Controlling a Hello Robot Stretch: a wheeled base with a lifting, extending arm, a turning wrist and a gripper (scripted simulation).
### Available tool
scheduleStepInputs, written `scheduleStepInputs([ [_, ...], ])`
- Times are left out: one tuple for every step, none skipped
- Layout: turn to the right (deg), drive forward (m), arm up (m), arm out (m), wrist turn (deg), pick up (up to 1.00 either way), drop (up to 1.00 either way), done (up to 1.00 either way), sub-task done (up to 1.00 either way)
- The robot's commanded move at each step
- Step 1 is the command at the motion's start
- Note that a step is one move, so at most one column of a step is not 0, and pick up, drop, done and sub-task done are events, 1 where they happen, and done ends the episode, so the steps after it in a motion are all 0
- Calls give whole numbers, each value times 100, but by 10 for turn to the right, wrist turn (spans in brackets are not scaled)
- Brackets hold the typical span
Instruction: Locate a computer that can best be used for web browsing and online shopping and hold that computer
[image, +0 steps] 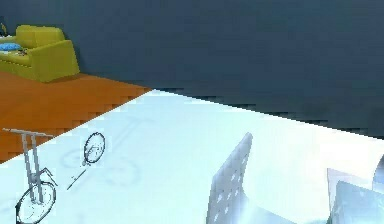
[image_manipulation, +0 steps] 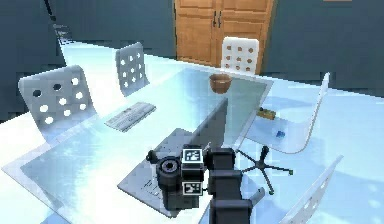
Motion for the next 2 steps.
scheduleStepInputs([
  [0,0,10,0,0,0,0,0,0],
  [0,0,0,0,0,0,0,100,0],
])
